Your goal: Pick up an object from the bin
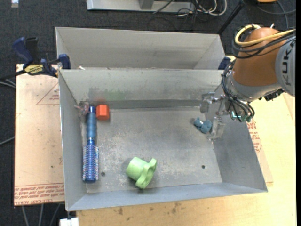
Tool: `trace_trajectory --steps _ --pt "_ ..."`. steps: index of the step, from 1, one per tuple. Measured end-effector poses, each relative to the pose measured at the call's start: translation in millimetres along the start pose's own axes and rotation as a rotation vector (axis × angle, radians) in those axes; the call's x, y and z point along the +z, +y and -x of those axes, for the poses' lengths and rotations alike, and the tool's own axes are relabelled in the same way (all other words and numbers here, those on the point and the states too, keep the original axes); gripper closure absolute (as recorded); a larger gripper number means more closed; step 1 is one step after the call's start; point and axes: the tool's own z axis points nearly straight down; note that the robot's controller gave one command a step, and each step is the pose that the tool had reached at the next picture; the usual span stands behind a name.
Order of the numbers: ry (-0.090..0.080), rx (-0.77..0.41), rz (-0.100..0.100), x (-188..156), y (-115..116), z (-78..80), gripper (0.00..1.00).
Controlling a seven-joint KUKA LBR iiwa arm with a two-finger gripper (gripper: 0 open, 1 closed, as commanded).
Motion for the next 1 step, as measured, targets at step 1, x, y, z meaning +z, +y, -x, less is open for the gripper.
trace_trajectory --steps 1 --pt "-0.005 -0.244 -0.001 79.7 -21.9 36.5 0.0"
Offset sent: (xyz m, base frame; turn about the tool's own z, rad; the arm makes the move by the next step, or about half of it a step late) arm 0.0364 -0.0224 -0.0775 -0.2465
